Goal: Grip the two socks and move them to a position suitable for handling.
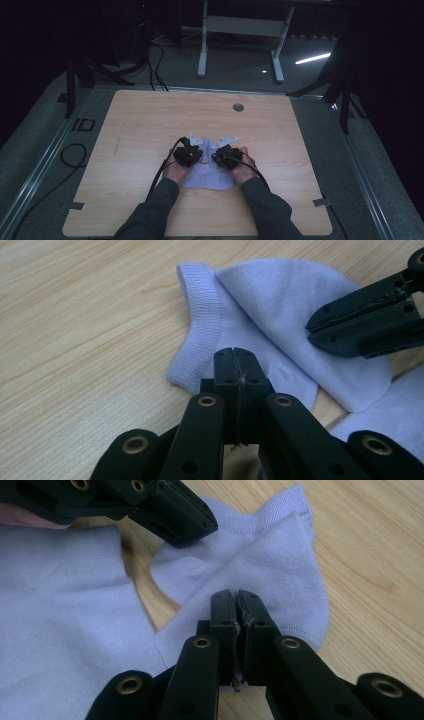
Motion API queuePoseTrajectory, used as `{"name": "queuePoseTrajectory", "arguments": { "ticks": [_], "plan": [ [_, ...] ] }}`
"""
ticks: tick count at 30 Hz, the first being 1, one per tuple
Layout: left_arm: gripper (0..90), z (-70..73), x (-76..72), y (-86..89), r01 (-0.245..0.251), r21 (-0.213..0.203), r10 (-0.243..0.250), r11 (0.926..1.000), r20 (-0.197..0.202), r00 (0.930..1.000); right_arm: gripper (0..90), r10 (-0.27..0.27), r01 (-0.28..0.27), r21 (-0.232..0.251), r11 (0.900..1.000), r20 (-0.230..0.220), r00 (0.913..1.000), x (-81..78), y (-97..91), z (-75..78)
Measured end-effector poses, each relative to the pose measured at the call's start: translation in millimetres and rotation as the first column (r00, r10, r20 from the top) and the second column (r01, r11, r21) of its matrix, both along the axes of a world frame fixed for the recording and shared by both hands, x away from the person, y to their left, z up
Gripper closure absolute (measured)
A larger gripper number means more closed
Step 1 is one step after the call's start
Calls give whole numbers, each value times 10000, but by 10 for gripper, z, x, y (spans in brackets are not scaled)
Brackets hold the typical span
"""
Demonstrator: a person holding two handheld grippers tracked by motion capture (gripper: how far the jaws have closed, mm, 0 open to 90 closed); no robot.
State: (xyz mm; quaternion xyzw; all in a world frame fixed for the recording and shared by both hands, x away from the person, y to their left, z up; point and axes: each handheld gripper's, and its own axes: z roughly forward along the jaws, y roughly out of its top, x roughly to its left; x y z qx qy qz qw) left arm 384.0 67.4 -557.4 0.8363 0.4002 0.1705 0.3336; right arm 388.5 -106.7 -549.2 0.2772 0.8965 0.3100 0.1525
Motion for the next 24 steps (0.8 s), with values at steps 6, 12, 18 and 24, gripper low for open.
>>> {"name": "queuePoseTrajectory", "arguments": {
  "ticks": [6, 12, 18, 24],
  "plan": [
    [897, -8, -14, -6, -51, 23, 51, 10000, 82, 10000, 855, -215, 214, -133, 9997, -57, 9998, 0, -80, 30],
    [897, -10, -12, 5, -15, 5, 15, 10000, 85, 10000, 858, -722, 716, -431, 9965, -114, 9973, 6, -310, 22],
    [897, -13, -12, 5, 19, -8, -19, 10000, 114, 9999, 858, -1220, 1213, -436, 9917, -153, 9924, 43, -519, 24],
    [896, -14, -15, -7, 21, 74, -23, 10000, 211, 9998, 853, -1787, 1780, -461, 9829, -115, 9838, 94, -713, 23]
  ]
}}
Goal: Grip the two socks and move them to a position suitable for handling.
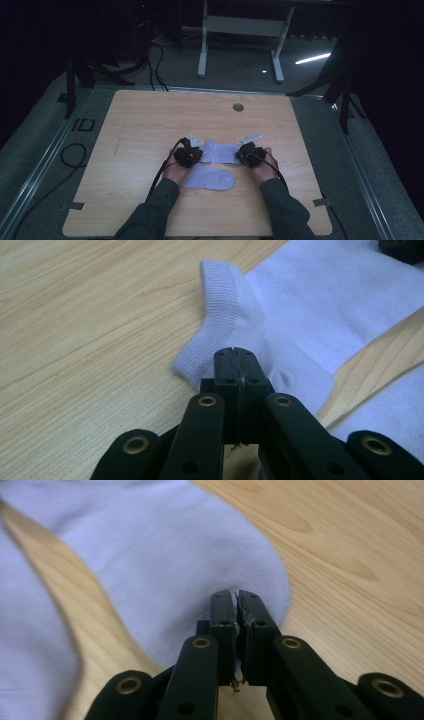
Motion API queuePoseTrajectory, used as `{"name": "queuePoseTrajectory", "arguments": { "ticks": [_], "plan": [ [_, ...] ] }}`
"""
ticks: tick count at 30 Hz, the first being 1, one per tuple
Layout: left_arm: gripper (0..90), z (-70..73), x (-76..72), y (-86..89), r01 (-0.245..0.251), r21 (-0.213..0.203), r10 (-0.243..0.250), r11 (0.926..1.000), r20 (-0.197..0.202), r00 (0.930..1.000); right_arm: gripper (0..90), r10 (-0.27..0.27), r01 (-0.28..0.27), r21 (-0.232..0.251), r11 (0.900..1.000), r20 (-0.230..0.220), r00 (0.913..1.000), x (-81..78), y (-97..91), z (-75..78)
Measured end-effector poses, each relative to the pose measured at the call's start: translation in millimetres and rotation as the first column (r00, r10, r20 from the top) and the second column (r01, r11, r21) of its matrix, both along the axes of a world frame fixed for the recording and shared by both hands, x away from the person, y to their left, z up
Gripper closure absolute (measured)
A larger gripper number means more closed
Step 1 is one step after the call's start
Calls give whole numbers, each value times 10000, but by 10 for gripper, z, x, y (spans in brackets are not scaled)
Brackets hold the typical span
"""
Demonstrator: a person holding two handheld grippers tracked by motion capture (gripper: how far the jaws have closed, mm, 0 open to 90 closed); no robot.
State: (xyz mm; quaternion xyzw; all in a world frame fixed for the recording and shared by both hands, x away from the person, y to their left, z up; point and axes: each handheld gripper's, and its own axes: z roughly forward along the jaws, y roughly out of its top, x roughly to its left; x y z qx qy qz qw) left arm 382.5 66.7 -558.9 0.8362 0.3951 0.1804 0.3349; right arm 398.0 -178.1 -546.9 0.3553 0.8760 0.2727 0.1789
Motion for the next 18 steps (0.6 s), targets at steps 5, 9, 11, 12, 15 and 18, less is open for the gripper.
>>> {"name": "queuePoseTrajectory", "arguments": {
  "ticks": [5, 9, 11, 12, 15, 18],
  "plan": [
    [895, 3, 15, -6, 12, 55, -12, 10000, -5, 10000, 846, -319, 319, -8, 9995, 17, 9995, 44, -95, 2],
    [895, 15, 31, -9, 34, 43, -33, 10000, -148, 9999, 838, -379, 379, 14, 9993, 0, 9993, 48, -118, 3],
    [893, 22, 31, -9, 30, 14, -29, 10000, -156, 9999, 835, -371, 371, -47, 9993, 20, 9993, 35, -110, 5],
    [887, 32, 30, -1, -6, -78, 5, 10000, -146, 9999, 834, -372, 372, -61, 9993, 13, 9993, 32, -110, 6],
    [870, 89, 14, 38, -21, -495, 20, 9988, -29, 10000, 829, -428, 428, -38, 9991, -76, 9991, 27, -117, 12],
    [855, 166, -9, 92, -59, -749, 67, 9972, 98, 9999, 818, -541, 544, 106, 9985, -234, 9983, 17, -146, 20]
  ]
}}
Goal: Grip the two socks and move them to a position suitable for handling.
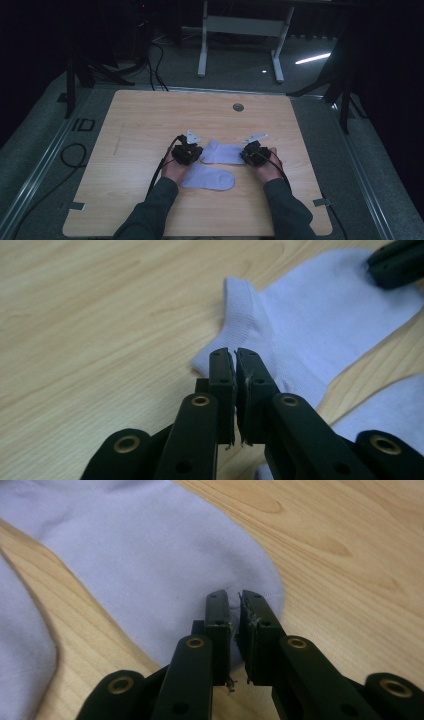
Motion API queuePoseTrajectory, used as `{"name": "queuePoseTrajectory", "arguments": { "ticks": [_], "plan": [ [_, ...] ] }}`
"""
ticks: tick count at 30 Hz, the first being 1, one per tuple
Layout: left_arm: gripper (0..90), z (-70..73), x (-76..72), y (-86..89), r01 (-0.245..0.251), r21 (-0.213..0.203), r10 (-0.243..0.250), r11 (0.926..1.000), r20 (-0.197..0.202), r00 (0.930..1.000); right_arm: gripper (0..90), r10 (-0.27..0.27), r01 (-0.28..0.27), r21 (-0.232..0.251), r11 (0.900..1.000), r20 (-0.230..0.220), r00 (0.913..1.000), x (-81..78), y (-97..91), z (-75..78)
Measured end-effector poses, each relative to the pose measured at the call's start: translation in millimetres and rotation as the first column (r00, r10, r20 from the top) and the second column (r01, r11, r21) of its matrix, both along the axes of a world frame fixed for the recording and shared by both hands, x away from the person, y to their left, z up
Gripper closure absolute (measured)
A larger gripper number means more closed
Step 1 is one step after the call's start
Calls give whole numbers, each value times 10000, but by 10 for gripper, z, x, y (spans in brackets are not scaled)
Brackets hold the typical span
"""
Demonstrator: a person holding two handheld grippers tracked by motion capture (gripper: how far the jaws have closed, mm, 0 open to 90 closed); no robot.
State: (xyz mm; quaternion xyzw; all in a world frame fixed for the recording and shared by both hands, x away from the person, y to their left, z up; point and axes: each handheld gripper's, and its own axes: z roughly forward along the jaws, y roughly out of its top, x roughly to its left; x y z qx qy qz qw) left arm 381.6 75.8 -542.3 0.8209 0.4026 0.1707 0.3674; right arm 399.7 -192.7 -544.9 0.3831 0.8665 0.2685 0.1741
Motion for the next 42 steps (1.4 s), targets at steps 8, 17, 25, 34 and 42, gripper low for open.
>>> {"name": "queuePoseTrajectory", "arguments": {
  "ticks": [8, 17, 25, 34, 42],
  "plan": [
    [815, 126, -121, 245, 11, -436, -18, 9990, -156, 9999, 764, 46, -49, 358, 9993, 78, 10000, -68, -36, 48],
    [784, 136, -291, 518, -254, -721, 228, 9971, -367, 9991, 686, 506, -518, 520, 9973, 248, 9984, -60, 140, 157],
    [760, 79, -427, 706, -598, -682, 573, 9959, -375, 9976, 615, 1087, -1088, 68, 9940, 220, 9938, -35, 449, 147],
    [754, 49, -550, 829, -850, -168, 849, 9962, -53, 9964, 558, 1599, -1592, -295, 9868, 219, 9869, -10, 746, 139],
    [743, 21, -651, 946, -988, -209, 986, 9949, -133, 9950, 526, 1699, -1697, -279, 9851, 43, 9855, 53, 892, 99]
  ]
}}
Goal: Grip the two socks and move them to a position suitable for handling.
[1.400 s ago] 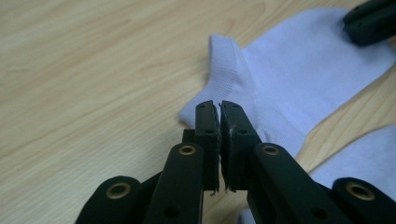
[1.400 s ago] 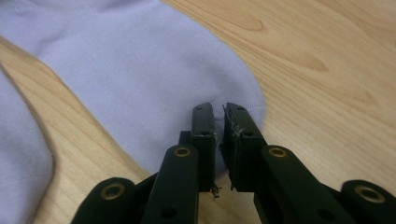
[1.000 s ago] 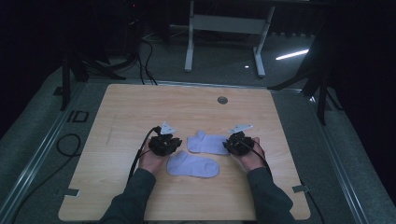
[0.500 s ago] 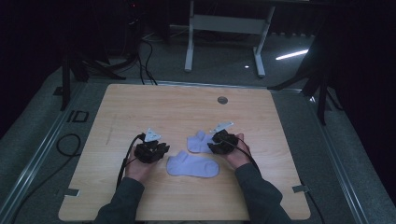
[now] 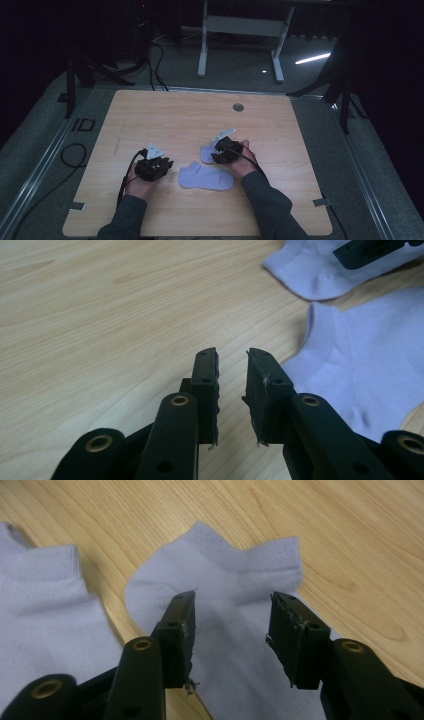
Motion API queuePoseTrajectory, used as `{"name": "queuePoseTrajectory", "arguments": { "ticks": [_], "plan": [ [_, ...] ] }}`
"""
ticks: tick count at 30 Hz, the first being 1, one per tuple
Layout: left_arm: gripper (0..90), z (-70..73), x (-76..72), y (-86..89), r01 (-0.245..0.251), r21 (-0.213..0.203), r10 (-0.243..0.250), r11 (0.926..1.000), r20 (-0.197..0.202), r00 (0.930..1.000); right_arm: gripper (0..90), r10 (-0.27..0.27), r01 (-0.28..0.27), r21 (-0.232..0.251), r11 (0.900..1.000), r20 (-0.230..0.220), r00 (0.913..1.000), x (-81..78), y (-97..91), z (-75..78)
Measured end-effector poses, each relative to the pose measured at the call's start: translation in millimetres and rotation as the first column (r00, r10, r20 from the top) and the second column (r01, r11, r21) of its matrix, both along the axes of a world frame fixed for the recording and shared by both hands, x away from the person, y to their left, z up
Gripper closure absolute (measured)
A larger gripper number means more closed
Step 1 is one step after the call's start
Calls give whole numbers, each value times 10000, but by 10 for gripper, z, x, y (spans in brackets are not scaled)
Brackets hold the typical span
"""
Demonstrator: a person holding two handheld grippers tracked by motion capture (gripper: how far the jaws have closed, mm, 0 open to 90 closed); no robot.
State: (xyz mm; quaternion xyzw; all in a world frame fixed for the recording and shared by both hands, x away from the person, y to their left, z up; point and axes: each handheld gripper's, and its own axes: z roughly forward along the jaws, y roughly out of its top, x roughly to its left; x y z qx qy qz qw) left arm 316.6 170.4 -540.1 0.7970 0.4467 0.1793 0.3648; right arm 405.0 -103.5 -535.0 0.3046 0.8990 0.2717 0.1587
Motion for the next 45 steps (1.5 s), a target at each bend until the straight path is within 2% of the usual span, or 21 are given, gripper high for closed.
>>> {"name": "queuePoseTrajectory", "arguments": {
  "ticks": [3, 10, 15, 19, 22, 25, 29, 38, 42, 45],
  "plan": [
    [743, 14, -39, 41, -131, -185, 132, 9997, 47, 9999, 528, 11, -11, -7, 10000, -44, 10000, 14, 41, -17],
    [739, 9, -107, 56, -129, -138, 129, 9998, 28, 9999, 569, 8, -8, -2, 10000, -102, 9999, 30, 104, -23],
    [732, -22, -91, 61, -112, -148, 110, 9998, -142, 9998, 563, -9, 6, -91, 10000, -229, 9997, 42, 129, -53],
    [731, -26, -91, 46, -93, -130, 91, 9999, -123, 9999, 548, -145, 144, -52, 9999, -140, 9998, 48, 140, -58],
    [730, -29, -90, 44, -100, -131, 98, 9999, -139, 9999, 535, -266, 263, -114, 9996, -254, 9993, 70, 125, -71],
    [730, -30, -90, 44, -101, -141, 99, 9999, -149, 9998, 536, -390, 397, 123, 9991, -516, 9979, 92, 98, -92],
    [729, -33, -91, 36, -51, -86, 49, 10000, -167, 9998, 579, -431, 479, 545, 9974, -863, 9953, 122, 56, -106],
    [726, -35, -91, 27, -73, -96, 71, 9999, -166, 9998, 839, -553, 602, 651, 9961, -752, 9956, 115, 37, -111],
    [726, -31, -92, 35, -95, -120, 93, 9999, -174, 9998, 857, -491, 556, 764, 9955, -846, 9952, 121, 9, -109],
    [725, -28, -96, 40, -150, -182, 148, 9997, -135, 9998, 861, -487, 541, 673, 9963, -796, 9956, 96, -11, -92]
  ]
}}
